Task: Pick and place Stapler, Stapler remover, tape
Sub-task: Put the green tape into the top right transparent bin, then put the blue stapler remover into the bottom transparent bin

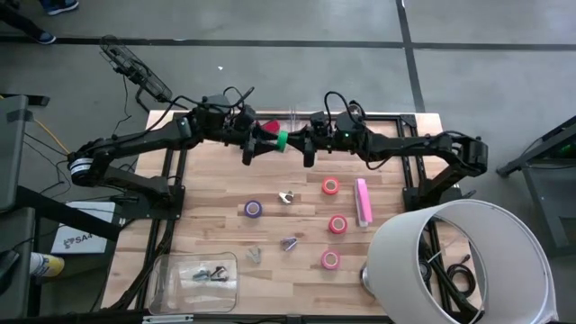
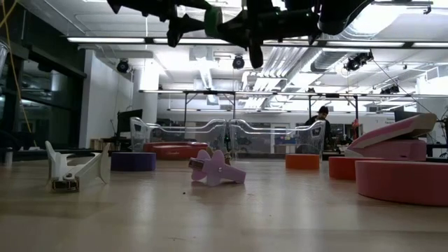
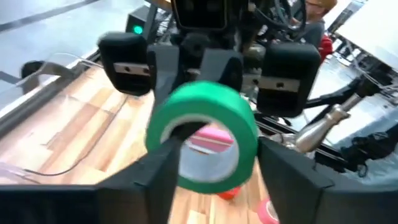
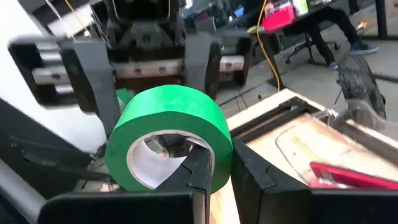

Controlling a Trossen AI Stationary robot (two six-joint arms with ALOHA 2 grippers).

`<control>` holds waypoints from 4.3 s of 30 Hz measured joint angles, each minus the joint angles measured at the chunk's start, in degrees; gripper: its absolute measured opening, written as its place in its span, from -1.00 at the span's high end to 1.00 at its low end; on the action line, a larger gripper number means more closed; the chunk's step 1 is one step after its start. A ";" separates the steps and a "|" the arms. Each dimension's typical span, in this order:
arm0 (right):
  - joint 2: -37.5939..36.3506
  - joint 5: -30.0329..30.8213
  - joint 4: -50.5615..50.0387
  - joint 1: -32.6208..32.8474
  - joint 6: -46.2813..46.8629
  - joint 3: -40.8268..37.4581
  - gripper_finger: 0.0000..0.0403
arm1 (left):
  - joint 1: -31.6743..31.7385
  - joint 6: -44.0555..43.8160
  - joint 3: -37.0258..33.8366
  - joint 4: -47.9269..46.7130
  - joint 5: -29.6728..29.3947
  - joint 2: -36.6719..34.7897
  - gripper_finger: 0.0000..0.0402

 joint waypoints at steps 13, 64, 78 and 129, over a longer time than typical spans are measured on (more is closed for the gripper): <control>0.00 2.95 -11.68 -0.69 -0.02 0.00 0.86 | 0.18 3.29 0.02 -7.83 -15.89 -0.13 -0.54; 9.12 33.33 -39.85 -14.61 27.57 9.46 0.86 | 0.09 15.08 0.02 -33.86 -31.70 -21.24 -0.54; 21.06 28.12 -62.78 -16.13 25.36 26.55 0.86 | 0.09 15.12 0.02 -33.80 -31.74 -21.07 -0.54; 22.11 12.66 -70.08 -19.41 17.80 28.15 0.32 | 0.09 15.15 0.02 -33.86 -31.61 -21.07 -0.54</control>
